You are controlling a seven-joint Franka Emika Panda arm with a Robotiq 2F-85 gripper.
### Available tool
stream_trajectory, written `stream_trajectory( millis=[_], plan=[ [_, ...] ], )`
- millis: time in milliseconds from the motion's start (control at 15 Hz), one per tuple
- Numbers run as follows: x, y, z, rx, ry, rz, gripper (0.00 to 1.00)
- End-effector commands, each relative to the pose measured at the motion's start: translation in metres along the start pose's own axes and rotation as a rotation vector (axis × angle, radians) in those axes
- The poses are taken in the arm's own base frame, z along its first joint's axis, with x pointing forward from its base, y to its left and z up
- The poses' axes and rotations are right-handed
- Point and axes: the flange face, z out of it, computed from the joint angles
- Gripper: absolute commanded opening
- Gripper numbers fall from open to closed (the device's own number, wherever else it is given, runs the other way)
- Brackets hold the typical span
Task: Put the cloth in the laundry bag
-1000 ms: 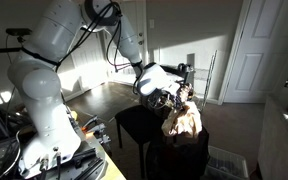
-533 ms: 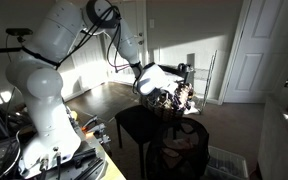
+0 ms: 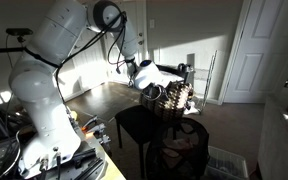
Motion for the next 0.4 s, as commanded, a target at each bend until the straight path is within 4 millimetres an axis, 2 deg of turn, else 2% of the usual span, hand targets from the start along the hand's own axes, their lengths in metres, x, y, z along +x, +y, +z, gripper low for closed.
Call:
stream_trajectory(
  millis=[0,333],
  plan=[
    [0.0016,0.0014,0.0003,-0.008,0.004,-0.002,1.0],
    [0.0032,0.0048,0.0016,-0.015,0.008,-0.003,1.0]
  ],
)
